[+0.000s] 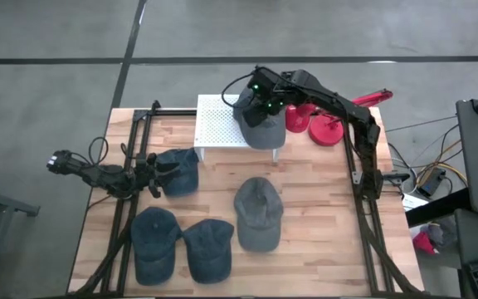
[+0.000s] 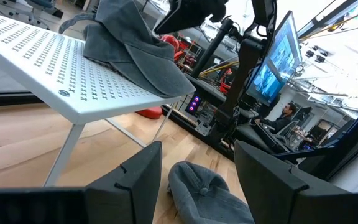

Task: Pick & Place hat
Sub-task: Stack the gray cap on top of the other gray cap on the shelf

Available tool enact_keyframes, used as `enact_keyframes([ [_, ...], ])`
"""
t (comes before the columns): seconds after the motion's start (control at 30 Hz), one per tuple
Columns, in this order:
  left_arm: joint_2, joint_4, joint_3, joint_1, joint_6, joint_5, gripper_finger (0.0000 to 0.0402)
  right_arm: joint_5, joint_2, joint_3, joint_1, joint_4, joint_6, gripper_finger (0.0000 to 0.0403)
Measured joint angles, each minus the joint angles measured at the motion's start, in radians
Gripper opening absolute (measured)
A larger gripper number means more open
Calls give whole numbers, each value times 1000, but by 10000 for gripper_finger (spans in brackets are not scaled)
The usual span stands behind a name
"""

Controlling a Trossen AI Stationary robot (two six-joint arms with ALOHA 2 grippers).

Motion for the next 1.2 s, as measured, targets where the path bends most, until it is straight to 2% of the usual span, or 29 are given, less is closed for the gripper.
enact_keyframes([
  [0.37, 0, 0, 0, 0, 0, 0, 204, -1, -102, 7, 38, -55, 36, 167],
  [0.67, 0, 0, 0, 0, 28, 0, 204, -2, -129, 6, 207, -193, 96, 150],
  [0.93, 0, 0, 0, 0, 29, 0, 204, 1, -128, -27, 372, -210, 192, 139],
  [1.07, 0, -3, 0, 0, 32, 0, 204, 0, -128, -48, 437, -211, 252, 143],
  [1.2, 0, -3, 0, 0, 112, 0, 204, 1, -128, -64, 486, -210, 318, 156],
])
